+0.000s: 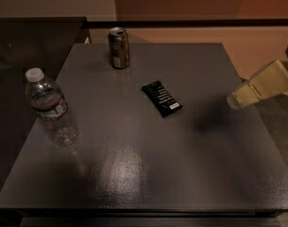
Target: Pick rxbar chocolate
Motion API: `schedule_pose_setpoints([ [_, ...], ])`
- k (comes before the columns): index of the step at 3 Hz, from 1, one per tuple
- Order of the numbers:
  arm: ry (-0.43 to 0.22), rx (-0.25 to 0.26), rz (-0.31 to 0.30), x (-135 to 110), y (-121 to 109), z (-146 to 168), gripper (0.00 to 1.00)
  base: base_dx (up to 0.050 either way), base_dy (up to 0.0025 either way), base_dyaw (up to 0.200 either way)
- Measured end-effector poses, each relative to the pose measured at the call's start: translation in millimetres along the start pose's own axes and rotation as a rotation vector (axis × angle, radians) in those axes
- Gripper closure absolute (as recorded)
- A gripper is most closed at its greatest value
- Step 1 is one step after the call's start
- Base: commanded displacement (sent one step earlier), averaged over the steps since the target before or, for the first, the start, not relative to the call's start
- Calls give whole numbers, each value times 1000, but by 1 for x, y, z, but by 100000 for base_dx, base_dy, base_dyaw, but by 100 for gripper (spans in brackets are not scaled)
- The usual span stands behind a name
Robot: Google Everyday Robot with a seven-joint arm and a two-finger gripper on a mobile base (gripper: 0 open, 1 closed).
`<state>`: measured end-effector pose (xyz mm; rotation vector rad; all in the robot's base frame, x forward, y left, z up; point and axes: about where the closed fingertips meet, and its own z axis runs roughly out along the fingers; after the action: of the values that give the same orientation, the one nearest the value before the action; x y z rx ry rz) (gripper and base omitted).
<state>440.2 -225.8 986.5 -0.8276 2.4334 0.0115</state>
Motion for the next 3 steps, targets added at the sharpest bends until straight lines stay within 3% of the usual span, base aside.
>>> schedule_pose_setpoints([
  [1, -87, -91, 113, 1, -11, 4, 0, 0, 0, 0],
  [2, -126, -301, 91, -3, -12, 9, 0, 0, 0, 0],
  [3, -105, -438, 14, -25, -1, -7, 0, 0, 0, 0],
])
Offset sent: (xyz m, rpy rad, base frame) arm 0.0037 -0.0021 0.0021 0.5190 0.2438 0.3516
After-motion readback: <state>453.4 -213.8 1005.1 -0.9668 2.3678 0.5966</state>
